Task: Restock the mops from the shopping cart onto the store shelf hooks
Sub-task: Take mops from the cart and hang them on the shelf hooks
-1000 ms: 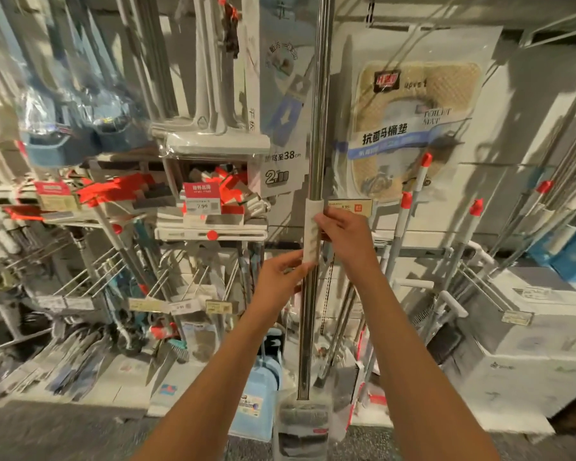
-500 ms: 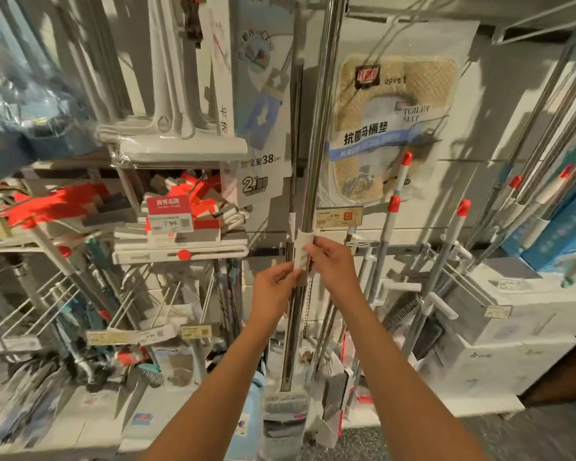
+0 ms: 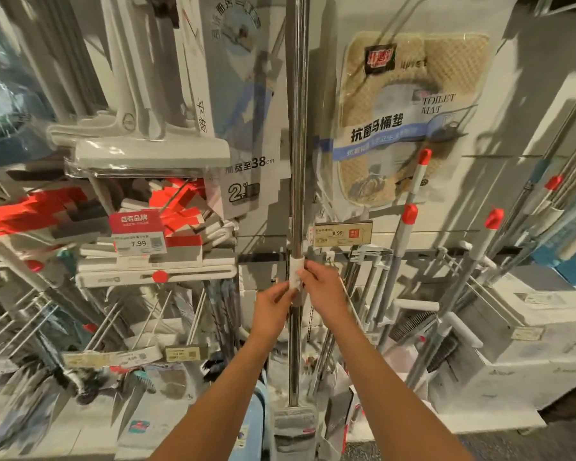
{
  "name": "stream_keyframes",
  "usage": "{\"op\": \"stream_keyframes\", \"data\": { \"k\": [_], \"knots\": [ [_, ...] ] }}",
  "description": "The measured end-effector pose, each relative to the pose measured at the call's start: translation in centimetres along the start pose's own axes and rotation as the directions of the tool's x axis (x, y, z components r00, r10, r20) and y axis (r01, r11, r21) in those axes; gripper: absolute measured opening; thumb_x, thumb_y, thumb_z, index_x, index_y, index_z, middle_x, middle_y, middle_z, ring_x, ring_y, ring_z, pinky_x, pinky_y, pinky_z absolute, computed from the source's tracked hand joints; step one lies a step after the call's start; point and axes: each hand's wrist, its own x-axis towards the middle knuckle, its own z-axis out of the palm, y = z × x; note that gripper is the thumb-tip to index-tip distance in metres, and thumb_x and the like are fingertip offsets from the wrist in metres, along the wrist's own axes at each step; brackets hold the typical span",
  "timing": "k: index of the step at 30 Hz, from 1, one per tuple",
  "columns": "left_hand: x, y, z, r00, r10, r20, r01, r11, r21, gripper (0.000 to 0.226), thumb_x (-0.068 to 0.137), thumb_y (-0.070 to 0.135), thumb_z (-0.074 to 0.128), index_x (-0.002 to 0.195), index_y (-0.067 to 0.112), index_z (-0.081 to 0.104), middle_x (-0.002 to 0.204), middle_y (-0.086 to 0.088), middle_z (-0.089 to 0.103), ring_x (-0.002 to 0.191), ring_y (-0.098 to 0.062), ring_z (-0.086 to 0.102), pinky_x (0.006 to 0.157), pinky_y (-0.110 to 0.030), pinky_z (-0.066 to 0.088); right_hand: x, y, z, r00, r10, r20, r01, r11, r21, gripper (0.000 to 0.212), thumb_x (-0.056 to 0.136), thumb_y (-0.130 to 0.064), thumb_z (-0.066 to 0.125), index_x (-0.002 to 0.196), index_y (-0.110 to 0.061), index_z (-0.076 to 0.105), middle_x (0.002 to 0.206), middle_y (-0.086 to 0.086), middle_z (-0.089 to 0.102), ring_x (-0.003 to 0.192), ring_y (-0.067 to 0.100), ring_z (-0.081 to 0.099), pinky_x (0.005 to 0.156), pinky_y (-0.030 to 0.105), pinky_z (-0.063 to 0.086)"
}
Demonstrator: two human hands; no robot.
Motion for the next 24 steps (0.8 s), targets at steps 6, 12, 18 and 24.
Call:
{"op": "stream_keyframes", "data": {
  "k": [6,12,18,24],
  "knots": [
    [3.9,-2.6,0.9,0.999,-0.051,-0.015,0.051,0.999,-0.02,0.022,0.102,0.011,0.054,0.096,0.018,0.074,0.093,-0.016,0.074,0.075,-0.012,0.061,0.07,-0.026,0.048,3.8,2.5,0.5,0.999,0.031,0.017,-0.031,0.999,0.013,0.02,0.1,-0.006,0.053,0.084,-0.013,0.062,0.071,-0.008,0.057,0.063,-0.003,0.051,0.059,0.008,0.04],
    [7.5,-5.2,1.4,0.989,-0.14,-0.035,0.139,0.99,-0.039,0.022,0.103,0.015,0.055,0.116,0.018,0.073,0.101,0.001,0.075,0.087,-0.008,0.066,0.075,-0.019,0.049,7.4,5.5,2.0,0.997,0.072,0.01,-0.072,0.997,0.034,0.02,0.101,-0.012,0.055,0.113,-0.006,0.069,0.099,0.004,0.069,0.089,0.016,0.064,0.08,0.017,0.05],
    [10.7,-8.1,2.0,0.946,-0.301,-0.116,0.306,0.952,0.022,0.024,0.101,0.029,0.058,0.119,0.017,0.07,0.108,-0.003,0.072,0.094,-0.016,0.065,0.086,-0.037,0.053,11.2,9.7,3.9,0.989,0.144,0.03,-0.143,0.989,-0.042,0.015,0.099,-0.023,0.058,0.107,-0.012,0.065,0.106,0.007,0.062,0.098,0.021,0.056,0.094,0.04,0.044],
    [13.4,-10.5,2.6,0.966,-0.239,-0.104,0.236,0.971,-0.035,0.027,0.102,0.001,0.051,0.105,0.022,0.067,0.094,0.003,0.07,0.082,0.001,0.067,0.081,-0.019,0.051,13.9,11.6,4.7,0.98,0.193,0.054,-0.191,0.981,-0.042,0.022,0.098,-0.02,0.058,0.114,-0.005,0.064,0.11,0.013,0.067,0.107,0.029,0.063,0.092,0.035,0.051]
  ]
}}
